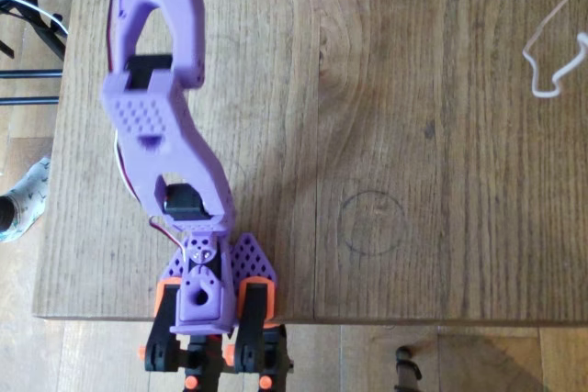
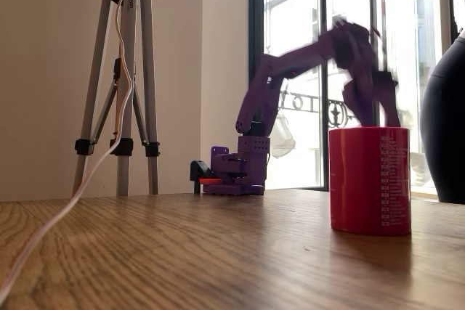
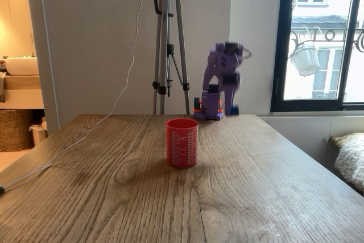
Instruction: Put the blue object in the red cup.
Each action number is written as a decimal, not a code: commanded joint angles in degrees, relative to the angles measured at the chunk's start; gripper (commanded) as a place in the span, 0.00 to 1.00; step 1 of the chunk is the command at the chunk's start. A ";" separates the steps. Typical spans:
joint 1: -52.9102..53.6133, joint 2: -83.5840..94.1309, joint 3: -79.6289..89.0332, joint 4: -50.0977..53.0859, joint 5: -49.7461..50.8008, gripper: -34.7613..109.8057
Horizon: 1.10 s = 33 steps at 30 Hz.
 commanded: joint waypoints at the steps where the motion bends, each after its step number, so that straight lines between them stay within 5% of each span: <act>1: 3.87 12.13 3.60 -12.66 -13.71 0.25; 15: 21.97 2.11 9.49 -39.46 -31.90 0.25; 33: 13.97 1.85 13.36 -30.94 -33.66 0.25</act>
